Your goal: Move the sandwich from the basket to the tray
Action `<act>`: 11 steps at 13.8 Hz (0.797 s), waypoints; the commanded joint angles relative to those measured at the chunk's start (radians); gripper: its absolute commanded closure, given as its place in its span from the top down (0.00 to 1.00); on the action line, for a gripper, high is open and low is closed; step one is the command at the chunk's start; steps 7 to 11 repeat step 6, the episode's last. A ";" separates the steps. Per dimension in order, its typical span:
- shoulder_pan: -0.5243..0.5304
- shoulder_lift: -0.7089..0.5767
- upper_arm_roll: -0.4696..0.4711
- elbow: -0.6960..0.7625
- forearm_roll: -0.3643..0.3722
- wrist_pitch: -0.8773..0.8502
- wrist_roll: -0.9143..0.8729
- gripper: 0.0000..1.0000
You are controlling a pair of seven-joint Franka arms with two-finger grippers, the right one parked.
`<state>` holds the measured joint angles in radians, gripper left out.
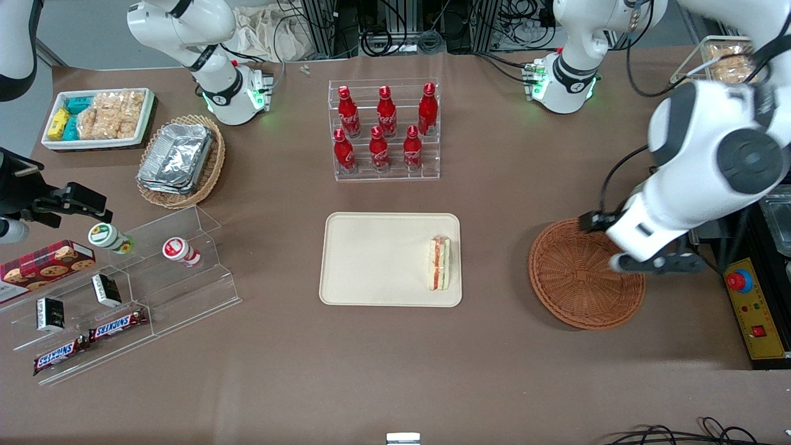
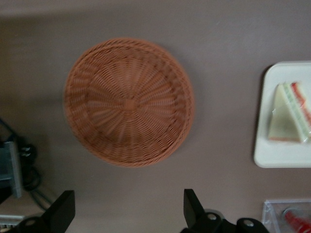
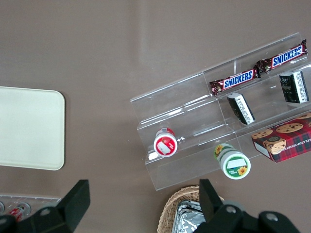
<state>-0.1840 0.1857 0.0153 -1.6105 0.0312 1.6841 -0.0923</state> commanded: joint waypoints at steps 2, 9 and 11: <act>-0.009 -0.092 0.054 -0.085 0.055 0.002 0.176 1.00; -0.008 -0.071 0.066 -0.023 0.053 -0.020 0.281 1.00; -0.008 -0.071 0.066 -0.023 0.053 -0.020 0.281 1.00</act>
